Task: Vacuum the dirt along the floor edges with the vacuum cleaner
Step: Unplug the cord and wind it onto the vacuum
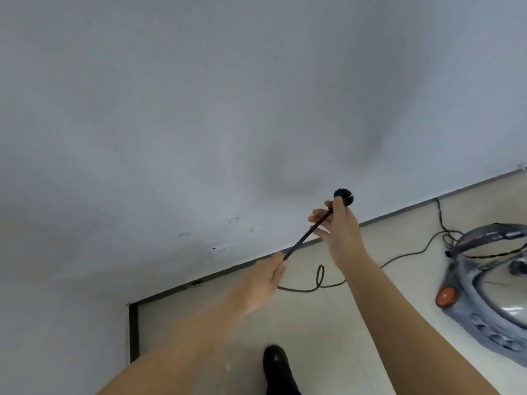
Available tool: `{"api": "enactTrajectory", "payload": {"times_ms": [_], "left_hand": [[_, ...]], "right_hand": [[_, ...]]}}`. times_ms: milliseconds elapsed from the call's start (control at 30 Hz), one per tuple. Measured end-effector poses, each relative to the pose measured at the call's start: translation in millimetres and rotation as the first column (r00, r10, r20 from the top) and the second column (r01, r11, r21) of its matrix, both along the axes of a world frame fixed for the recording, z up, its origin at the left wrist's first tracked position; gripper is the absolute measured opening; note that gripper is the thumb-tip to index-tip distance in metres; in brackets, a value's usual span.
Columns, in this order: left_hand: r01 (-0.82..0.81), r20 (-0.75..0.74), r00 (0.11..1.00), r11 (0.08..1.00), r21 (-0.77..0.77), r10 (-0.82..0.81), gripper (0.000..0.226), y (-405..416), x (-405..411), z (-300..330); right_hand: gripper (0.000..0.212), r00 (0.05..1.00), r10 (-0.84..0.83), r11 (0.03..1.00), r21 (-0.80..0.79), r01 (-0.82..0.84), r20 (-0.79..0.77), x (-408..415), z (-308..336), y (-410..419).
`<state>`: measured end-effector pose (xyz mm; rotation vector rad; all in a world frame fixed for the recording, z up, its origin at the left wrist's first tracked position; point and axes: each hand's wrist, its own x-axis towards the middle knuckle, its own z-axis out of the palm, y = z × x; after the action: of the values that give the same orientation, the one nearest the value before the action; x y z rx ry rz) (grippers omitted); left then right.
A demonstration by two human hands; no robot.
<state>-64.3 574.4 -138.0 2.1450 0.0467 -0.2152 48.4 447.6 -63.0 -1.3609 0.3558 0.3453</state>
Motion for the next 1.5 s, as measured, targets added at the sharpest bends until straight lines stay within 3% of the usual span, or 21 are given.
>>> {"api": "enactTrajectory", "payload": {"times_ms": [67,167,267,367,433,500,567,667,733,800,833,867,933,1000,1033,1100,1167,1233,1300,1500], "left_hand": [[0.105,0.073,0.991,0.987,0.123,-0.114,0.022,-8.4,5.8,47.4],[0.2,0.192,0.947,0.941,0.274,-0.257,0.026,-33.6,13.1,102.2],[0.221,0.277,0.911,0.929,0.296,-0.305,0.028,-64.8,19.7,137.5],[0.259,0.32,0.89,0.938,0.232,-0.325,0.025,-96.4,23.8,156.5],[0.28,0.33,0.891,0.949,0.143,-0.313,0.029,-114.7,27.4,161.5],[0.287,0.314,0.904,0.956,0.058,-0.291,0.035,-130.7,34.2,163.5],[0.276,0.29,0.92,0.961,-0.001,-0.264,0.04,-142.7,43.3,162.4],[0.211,0.254,0.947,0.977,-0.026,-0.198,0.044,-152.2,57.4,151.4],[0.159,0.212,0.965,0.987,0.001,-0.155,0.045,-156.1,67.4,141.3],[0.118,0.156,0.978,0.985,0.126,-0.137,0.045,-156.8,76.8,130.0],[0.097,0.139,0.982,0.97,0.222,-0.13,0.044,-157.7,80.6,124.6],[0.084,0.131,0.983,0.951,0.296,-0.128,0.044,-160.3,83.9,120.6],[0.089,0.126,0.982,0.939,0.331,-0.138,0.043,-174.1,88.8,119.0],[0.175,0.137,0.964,0.929,0.327,-0.23,0.042,-206.2,92.4,130.2],[0.256,0.147,0.936,0.905,0.339,-0.32,0.039,-228.2,94.4,138.9],[0.444,0.14,0.837,0.805,0.393,-0.53,0.033,-276.1,97.2,157.6],[0.575,0.133,0.734,0.713,0.401,-0.666,0.034,-316.2,102.2,173.5],[0.626,0.153,0.7,0.703,0.337,-0.697,0.033,-340.5,112.8,186.4],[0.648,0.177,0.704,0.725,0.235,-0.687,0.028,-352.1,124.9,196.5],[0.633,0.156,0.773,0.762,-0.136,-0.615,0.016,-361.6,149.7,211.8]], "right_hand": [[0.033,0.989,0.092,0.908,-0.418,-0.037,0.113,-12.6,23.4,-39.8],[0.043,0.921,0.276,0.711,-0.703,-0.004,0.274,-39.4,53.4,-86.5],[0.044,0.786,0.552,0.542,-0.836,-0.086,0.277,-61.3,74.3,-120.5],[0.012,0.835,0.516,0.587,-0.788,-0.184,0.189,-77.2,100.1,-157.2],[0.028,0.835,0.531,0.559,-0.801,-0.214,0.147,-84.3,118.3,-185.1],[0.04,0.836,0.527,0.605,-0.758,-0.242,0.154,-92.2,133.7,-223.1],[0.042,0.872,0.43,0.732,-0.656,-0.184,0.234,-99.7,144.4,-270.2],[0.044,0.947,-0.014,0.866,-0.469,0.172,0.32,-91.9,155.2,-355.6],[0.042,0.908,-0.308,0.855,-0.336,0.395,0.285,-85.3,162.9,-413.2],[0.037,0.829,-0.54,0.818,-0.142,0.557,0.142,-83.9,158.5,-455.8],[0.032,0.82,-0.572,0.815,0.087,0.572,-0.028,-86.6,157.6,-472.1],[0.024,0.817,-0.569,0.782,0.245,0.573,-0.094,-89.7,154.0,-485.9],[0.022,0.752,-0.652,0.671,0.388,0.632,-0.097,-77.9,149.5,-501.4],[0.03,0.663,-0.749,0.629,0.312,0.713,-0.005,-53.7,144.5,-495.6],[0.026,0.702,-0.711,0.675,0.252,0.693,-0.026,-40.7,148.3,-483.2],[0.017,0.898,-0.437,0.898,-0.025,0.439,0.059,-25.9,156.7,-447.2],[0.018,0.991,-0.062,0.957,-0.276,0.093,0.119,-20.9,158.2,-411.9],[0.02,0.965,0.246,0.874,-0.451,-0.181,0.09,-20.7,157.7,-386.8],[0.033,0.918,0.391,0.737,-0.619,-0.269,0.066,-20.2,162.9,-372.9],[0.052,0.916,0.401,0.779,-0.523,-0.344,-0.005,-19.8,168.4,-403.0]]}}
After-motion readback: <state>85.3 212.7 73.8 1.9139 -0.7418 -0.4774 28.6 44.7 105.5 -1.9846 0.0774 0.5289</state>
